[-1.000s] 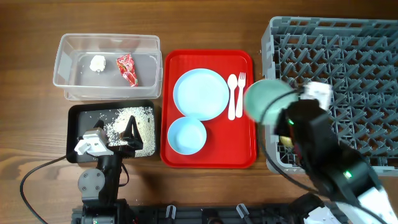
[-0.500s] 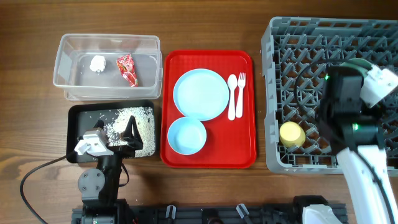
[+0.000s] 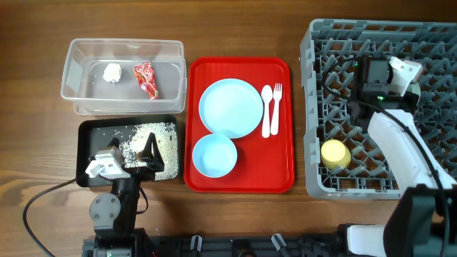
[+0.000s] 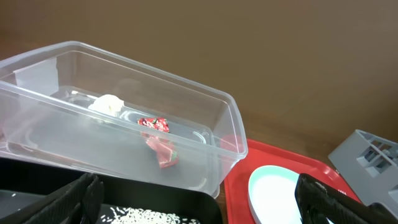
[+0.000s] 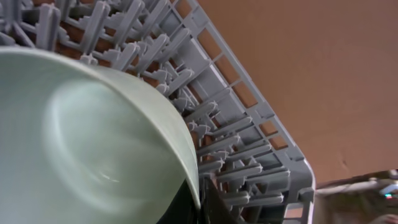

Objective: Sort waste into correct bins and load items into the dishwasher rack
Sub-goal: 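Grasp the green bowl with the right gripper and carry it to the rack, then set the green bowl upright in the rack's back row and release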

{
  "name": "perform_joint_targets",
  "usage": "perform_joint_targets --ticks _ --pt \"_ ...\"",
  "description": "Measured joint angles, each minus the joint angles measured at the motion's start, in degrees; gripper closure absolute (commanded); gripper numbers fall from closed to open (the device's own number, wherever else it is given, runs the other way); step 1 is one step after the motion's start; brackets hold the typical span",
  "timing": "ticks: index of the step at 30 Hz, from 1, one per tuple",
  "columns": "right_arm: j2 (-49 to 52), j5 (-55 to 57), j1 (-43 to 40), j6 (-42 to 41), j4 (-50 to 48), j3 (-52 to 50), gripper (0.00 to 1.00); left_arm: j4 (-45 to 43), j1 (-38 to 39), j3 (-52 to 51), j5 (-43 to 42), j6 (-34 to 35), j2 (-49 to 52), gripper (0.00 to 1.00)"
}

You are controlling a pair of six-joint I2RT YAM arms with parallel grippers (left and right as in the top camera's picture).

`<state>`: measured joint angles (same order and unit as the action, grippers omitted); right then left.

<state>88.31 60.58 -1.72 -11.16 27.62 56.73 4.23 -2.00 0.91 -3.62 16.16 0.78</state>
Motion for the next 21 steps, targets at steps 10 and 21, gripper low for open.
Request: perform_joint_targets --ticks 10,21 --pt "1.66 7.28 0.0 14.05 -16.28 0.0 0.96 0.0 0.0 0.0 0.0 -0.02 0.0 0.0" --pt "4.85 11.76 0.42 29.11 -23.56 0.02 0.96 0.0 0.0 0.0 0.0 -0.02 0.0 0.0"
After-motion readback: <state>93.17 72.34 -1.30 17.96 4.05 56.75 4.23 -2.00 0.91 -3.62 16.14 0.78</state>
